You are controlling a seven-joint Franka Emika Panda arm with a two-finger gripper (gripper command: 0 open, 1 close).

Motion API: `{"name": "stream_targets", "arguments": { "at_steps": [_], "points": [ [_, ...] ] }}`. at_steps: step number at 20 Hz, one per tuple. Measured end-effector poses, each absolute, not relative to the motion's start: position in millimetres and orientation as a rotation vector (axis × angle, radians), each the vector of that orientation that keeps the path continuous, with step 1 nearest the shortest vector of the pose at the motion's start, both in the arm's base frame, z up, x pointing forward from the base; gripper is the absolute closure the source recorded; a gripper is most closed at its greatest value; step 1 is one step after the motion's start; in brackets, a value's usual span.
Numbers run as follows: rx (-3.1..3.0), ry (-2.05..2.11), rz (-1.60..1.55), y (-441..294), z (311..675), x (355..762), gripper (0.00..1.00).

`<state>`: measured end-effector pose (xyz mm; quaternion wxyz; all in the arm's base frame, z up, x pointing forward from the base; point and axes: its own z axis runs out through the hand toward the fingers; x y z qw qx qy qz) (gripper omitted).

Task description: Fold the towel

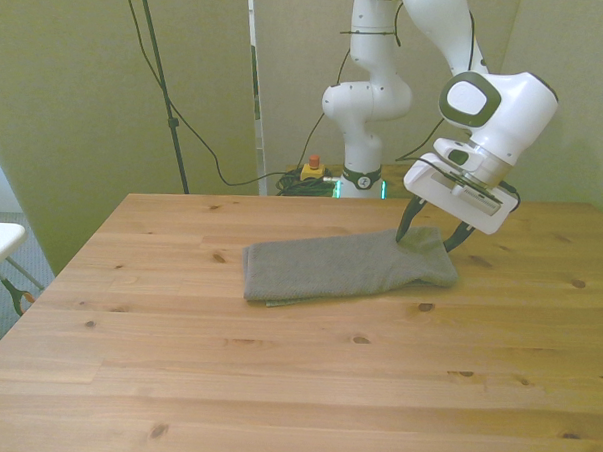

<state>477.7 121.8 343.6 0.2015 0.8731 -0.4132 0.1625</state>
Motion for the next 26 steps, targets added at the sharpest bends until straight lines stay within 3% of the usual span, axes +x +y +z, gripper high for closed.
{"name": "stream_targets", "arguments": {
  "at_steps": [21,26],
  "points": [
    [2.459,-1.158,0.463,122,342,481,1.00],
    [2.479,-1.189,0.499,113,361,490,1.00]
  ]
}}
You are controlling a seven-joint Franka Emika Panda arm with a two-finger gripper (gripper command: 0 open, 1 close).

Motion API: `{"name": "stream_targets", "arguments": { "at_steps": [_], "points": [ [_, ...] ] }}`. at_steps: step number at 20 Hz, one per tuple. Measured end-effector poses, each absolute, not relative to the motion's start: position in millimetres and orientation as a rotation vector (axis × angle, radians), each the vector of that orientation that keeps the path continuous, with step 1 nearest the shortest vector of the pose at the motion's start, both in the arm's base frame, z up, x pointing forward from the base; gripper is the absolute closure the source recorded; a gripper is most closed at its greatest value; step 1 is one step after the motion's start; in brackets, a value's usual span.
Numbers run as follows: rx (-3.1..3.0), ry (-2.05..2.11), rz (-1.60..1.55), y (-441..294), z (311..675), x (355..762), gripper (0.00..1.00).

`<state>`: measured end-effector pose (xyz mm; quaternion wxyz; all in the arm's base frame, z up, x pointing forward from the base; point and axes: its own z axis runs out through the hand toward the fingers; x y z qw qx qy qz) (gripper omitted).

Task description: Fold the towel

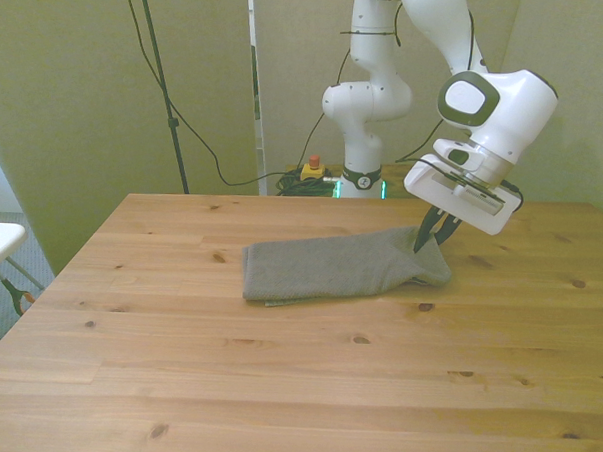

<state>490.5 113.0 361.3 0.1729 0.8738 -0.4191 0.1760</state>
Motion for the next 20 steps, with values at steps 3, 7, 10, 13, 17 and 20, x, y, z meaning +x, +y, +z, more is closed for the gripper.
{"name": "stream_targets", "arguments": {
  "at_steps": [3,7,10,13,17,20],
  "points": [
    [2.513,-1.216,0.483,104,380,494,1.00],
    [2.536,-1.269,0.486,85,403,500,1.00],
    [2.590,-1.310,0.492,64,422,510,1.00],
    [2.652,-1.342,0.470,46,433,515,1.00],
    [2.713,-1.368,0.467,32,448,520,1.00],
    [2.731,-1.378,0.487,27,461,520,1.00]
  ]
}}
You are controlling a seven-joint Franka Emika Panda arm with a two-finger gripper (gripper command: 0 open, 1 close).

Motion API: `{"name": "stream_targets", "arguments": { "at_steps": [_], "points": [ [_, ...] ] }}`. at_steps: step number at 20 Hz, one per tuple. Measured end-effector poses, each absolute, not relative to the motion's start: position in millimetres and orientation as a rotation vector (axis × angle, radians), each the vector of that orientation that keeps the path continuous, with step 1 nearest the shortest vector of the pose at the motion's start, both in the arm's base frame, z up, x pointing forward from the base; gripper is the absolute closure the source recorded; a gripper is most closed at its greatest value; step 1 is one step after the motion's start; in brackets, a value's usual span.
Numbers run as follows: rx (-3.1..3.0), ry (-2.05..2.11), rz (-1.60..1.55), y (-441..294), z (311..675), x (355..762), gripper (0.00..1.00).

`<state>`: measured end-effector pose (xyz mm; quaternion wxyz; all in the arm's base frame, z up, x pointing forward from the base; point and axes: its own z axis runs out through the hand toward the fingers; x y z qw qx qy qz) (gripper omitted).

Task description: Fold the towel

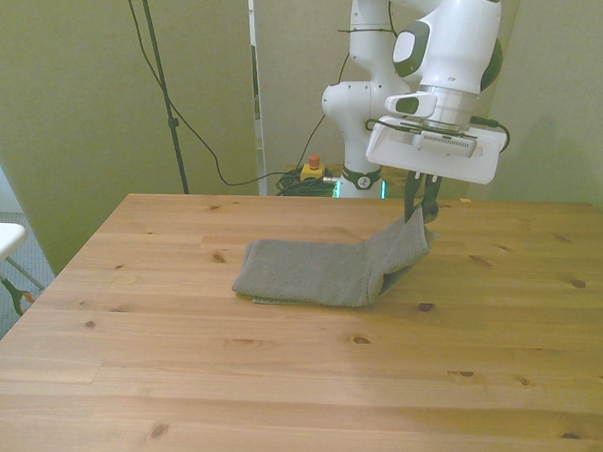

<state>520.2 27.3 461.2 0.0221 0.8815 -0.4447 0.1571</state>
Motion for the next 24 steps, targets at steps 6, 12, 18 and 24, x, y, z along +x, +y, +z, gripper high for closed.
{"name": "stream_targets", "arguments": {
  "at_steps": [6,12,18,24],
  "points": [
    [2.741,-1.380,0.513,27,472,519,1.00],
    [2.745,-1.390,0.553,23,489,505,1.00],
    [2.765,-1.435,0.574,9,491,494,1.00],
    [2.792,-1.506,0.565,-19,489,492,1.00]
  ]
}}
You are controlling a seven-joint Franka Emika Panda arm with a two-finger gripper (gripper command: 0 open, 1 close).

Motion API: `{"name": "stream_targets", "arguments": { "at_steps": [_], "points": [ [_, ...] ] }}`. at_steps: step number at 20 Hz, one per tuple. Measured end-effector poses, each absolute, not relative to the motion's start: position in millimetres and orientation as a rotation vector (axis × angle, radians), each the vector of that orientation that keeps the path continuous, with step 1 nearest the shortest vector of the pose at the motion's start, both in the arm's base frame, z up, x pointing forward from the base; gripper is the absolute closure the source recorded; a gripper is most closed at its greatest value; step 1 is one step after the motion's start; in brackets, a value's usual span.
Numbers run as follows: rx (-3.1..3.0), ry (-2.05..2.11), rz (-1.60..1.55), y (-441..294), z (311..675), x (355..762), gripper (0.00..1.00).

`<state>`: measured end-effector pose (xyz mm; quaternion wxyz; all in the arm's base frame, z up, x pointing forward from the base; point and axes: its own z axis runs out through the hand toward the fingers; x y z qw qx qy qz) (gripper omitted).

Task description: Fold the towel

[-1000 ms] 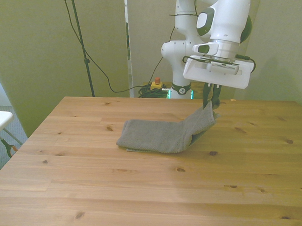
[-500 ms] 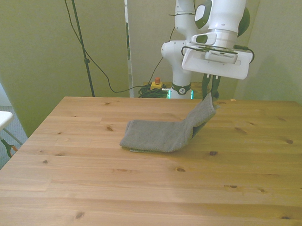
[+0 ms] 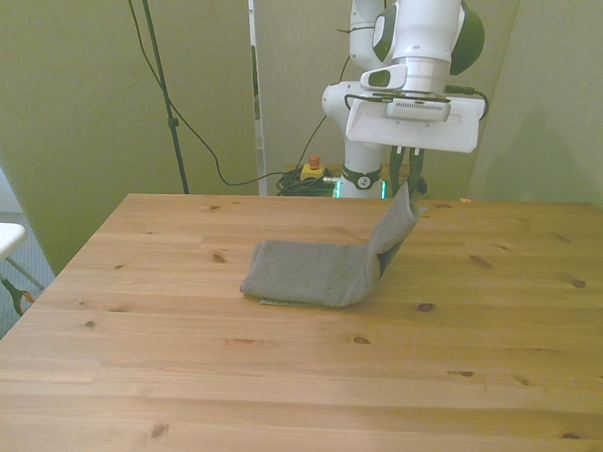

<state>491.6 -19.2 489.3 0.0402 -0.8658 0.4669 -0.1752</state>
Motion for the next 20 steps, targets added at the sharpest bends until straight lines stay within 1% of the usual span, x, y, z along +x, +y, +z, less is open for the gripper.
{"name": "stream_targets", "arguments": {
  "at_steps": [6,14,20],
  "points": [
    [-2.591,1.481,-0.514,-63,494,488,1.00],
    [-2.539,1.556,-0.491,-107,489,479,1.00],
    [-2.497,1.585,-0.523,-133,501,463,1.00]
  ]
}}
